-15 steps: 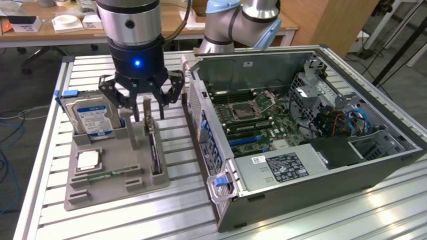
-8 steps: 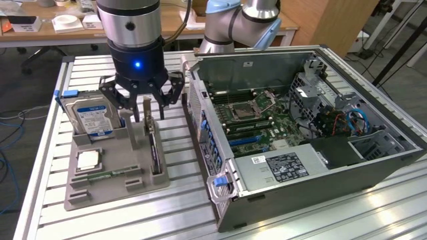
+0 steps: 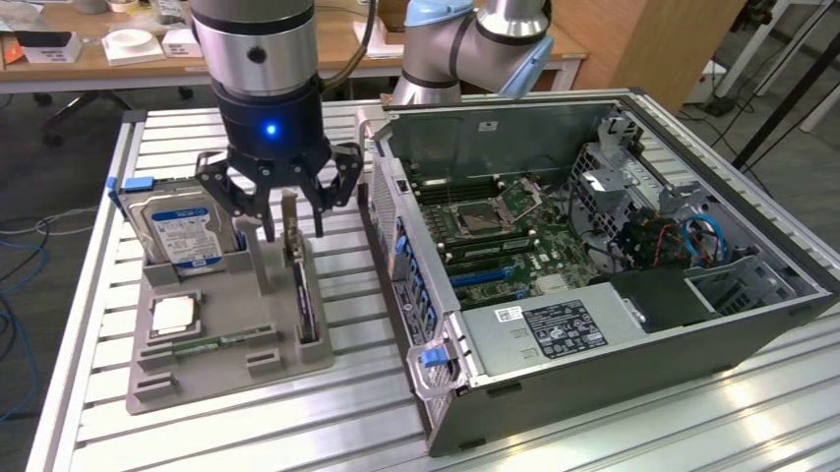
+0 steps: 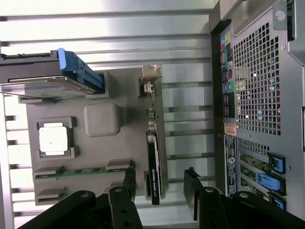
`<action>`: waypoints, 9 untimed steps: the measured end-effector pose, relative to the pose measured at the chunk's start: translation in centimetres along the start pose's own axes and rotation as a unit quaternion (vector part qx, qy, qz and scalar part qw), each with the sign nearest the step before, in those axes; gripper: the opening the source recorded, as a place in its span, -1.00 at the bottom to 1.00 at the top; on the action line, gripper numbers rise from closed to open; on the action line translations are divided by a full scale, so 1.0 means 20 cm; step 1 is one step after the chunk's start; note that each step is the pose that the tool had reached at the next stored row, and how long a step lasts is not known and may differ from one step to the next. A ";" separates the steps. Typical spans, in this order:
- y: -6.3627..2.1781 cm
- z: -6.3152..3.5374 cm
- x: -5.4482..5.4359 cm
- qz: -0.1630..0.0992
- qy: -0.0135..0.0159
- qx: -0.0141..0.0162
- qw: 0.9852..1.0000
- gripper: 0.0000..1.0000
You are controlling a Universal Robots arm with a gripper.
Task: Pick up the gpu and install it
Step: 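Pick up the gpu and move the gpu toward the slot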
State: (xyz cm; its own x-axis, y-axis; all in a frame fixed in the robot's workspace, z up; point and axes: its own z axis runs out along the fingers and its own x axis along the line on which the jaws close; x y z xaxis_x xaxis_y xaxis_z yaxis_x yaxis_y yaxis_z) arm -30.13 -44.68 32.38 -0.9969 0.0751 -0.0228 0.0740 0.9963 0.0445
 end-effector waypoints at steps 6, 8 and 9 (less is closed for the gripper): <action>0.000 0.010 0.00 0.000 0.000 0.000 1.000 0.06; -0.001 0.013 0.00 0.000 0.000 0.000 1.000 0.06; -0.001 0.014 0.00 0.000 0.000 0.000 1.000 0.06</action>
State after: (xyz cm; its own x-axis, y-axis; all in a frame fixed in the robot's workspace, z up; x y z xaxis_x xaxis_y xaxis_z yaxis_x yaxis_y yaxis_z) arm -30.13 -44.68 32.09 -0.9969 0.0751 -0.0228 0.0740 0.9963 0.0444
